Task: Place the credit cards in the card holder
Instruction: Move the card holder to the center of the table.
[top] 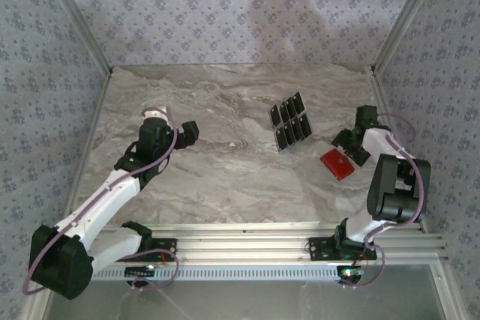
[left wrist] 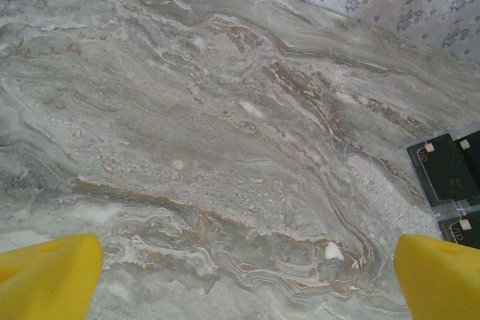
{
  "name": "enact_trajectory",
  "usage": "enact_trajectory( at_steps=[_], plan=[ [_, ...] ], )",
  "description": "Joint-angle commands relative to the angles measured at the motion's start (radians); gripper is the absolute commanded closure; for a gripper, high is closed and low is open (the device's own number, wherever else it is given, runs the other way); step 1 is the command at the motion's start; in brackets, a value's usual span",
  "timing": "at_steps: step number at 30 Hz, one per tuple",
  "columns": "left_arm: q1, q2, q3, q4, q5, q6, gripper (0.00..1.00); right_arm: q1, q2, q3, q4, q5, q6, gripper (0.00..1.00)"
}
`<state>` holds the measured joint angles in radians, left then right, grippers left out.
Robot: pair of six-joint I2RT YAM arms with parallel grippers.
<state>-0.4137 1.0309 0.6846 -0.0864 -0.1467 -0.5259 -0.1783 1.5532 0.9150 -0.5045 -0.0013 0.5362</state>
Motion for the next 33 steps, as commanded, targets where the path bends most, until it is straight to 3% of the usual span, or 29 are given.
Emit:
enact_trajectory(
  at_steps=[1,17,33],
  plan=[
    [-0.005,-0.02,-0.017,-0.006,0.001,-0.014,0.0,0.034,0.017,-0.005,-0.058,0.044,0.015,0.25],
    [-0.005,-0.003,-0.042,0.03,0.006,0.006,0.0,0.144,0.067,0.002,-0.144,0.166,0.034,0.36],
    [-0.005,0.001,-0.018,0.022,0.004,0.038,0.0,0.283,-0.088,-0.133,-0.136,0.035,0.183,0.37]
  ],
)
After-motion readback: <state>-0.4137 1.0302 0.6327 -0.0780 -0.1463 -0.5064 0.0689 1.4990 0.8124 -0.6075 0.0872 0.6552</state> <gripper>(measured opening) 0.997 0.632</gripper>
